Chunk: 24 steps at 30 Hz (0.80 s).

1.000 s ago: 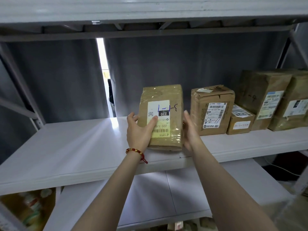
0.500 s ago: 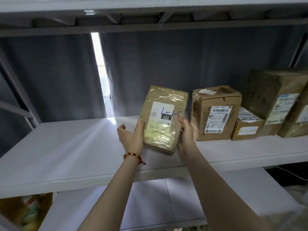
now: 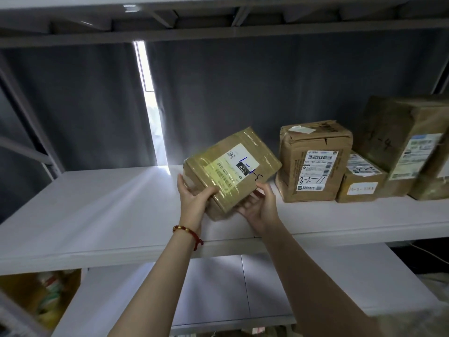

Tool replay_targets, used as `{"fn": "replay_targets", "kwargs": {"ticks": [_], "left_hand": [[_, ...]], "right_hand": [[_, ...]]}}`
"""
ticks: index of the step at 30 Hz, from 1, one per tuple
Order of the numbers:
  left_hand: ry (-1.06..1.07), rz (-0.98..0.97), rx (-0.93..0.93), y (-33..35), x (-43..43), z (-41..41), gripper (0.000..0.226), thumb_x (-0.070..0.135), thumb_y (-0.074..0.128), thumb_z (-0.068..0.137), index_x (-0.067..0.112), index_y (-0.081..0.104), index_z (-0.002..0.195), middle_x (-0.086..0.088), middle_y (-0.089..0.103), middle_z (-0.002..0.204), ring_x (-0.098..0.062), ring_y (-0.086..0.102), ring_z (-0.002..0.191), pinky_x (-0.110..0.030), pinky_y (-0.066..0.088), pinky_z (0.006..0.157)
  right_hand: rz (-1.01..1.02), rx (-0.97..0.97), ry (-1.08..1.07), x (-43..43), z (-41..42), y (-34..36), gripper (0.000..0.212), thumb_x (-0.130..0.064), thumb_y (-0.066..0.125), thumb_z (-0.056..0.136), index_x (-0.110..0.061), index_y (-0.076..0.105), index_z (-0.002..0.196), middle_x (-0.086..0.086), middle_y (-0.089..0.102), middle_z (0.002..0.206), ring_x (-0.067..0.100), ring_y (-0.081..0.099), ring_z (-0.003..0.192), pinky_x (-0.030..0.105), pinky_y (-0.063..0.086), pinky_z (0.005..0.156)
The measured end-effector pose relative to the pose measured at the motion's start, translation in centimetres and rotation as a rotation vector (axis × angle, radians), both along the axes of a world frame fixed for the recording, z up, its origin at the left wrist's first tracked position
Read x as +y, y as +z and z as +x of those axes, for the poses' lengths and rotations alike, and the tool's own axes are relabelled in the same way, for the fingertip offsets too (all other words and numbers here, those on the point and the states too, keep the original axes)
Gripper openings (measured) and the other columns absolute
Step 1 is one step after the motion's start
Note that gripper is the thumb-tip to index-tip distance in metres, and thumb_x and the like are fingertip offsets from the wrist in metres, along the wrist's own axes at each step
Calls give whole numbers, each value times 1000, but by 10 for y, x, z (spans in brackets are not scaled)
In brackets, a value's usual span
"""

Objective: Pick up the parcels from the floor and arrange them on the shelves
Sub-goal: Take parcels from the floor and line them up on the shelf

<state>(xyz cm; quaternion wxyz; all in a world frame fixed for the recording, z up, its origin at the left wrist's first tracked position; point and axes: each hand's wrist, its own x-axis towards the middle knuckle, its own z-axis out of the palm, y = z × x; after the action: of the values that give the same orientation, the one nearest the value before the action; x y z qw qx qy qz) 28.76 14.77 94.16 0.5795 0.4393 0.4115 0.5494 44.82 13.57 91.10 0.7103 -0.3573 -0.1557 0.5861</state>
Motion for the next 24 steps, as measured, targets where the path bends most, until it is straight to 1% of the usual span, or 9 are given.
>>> {"fn": "replay_targets", "kwargs": {"ticks": [2,5,8,10,11,15,18,21,24], "left_hand": [[69,31,27,6,-4,1,108,7,80,76,31,9,155,0,50,137,-18,59,117,-46,46,105],[166,87,115,19,-1,0,111,17,86,65,26,18,152,5,49,127,-15,57,114,-41,46,105],[184,185,277,32,9,-2,111,41,82,44,32,30,142,5,50,134,-16,55,120,-42,46,105],[149,271,387,44,14,1,110,45,77,42,31,33,142,7,48,137,-16,50,125,-42,44,107],[126,326,449,53,15,3,110,46,75,43,30,32,142,8,46,138,-16,47,127,-41,42,109],[-19,542,790,96,19,19,110,56,66,42,35,36,145,1,43,142,-24,39,131,-44,38,110],[-129,596,1054,124,24,31,113,60,63,41,38,32,148,-3,41,145,-32,34,133,-44,28,114],[-215,617,1159,139,32,36,115,62,61,40,40,29,148,-3,39,147,-31,35,133,-49,30,114],[-294,592,1153,147,42,34,115,58,66,40,41,30,148,1,41,146,-27,40,132,-48,35,112]], "right_hand": [[-43,-47,54,-4,0,0,65,-38,77,58,-10,54,112,18,48,109,34,55,106,54,46,100],[-163,-257,128,-8,4,5,50,-42,65,82,-1,58,110,20,64,102,36,65,93,51,52,93],[-262,-485,92,-13,13,16,37,-36,67,88,0,64,98,20,71,89,29,71,73,40,61,70],[-245,-602,-30,-16,19,23,22,-26,71,86,-7,64,77,10,65,65,19,62,50,29,54,49],[-217,-660,-115,-16,22,26,21,-20,71,85,-9,62,71,8,60,59,17,57,45,27,48,46],[-122,-897,-436,-22,34,45,19,-14,72,78,-14,63,61,4,63,56,18,59,51,31,50,58],[-97,-1034,-560,-30,43,59,11,-14,75,76,-17,66,70,1,69,74,17,64,72,28,50,73],[-79,-1048,-612,-35,51,66,16,-14,75,75,-19,66,87,1,70,90,15,64,86,24,49,80],[-46,-1045,-601,-36,53,67,27,-13,74,76,-20,63,100,-1,69,90,16,65,90,27,50,84]]}}
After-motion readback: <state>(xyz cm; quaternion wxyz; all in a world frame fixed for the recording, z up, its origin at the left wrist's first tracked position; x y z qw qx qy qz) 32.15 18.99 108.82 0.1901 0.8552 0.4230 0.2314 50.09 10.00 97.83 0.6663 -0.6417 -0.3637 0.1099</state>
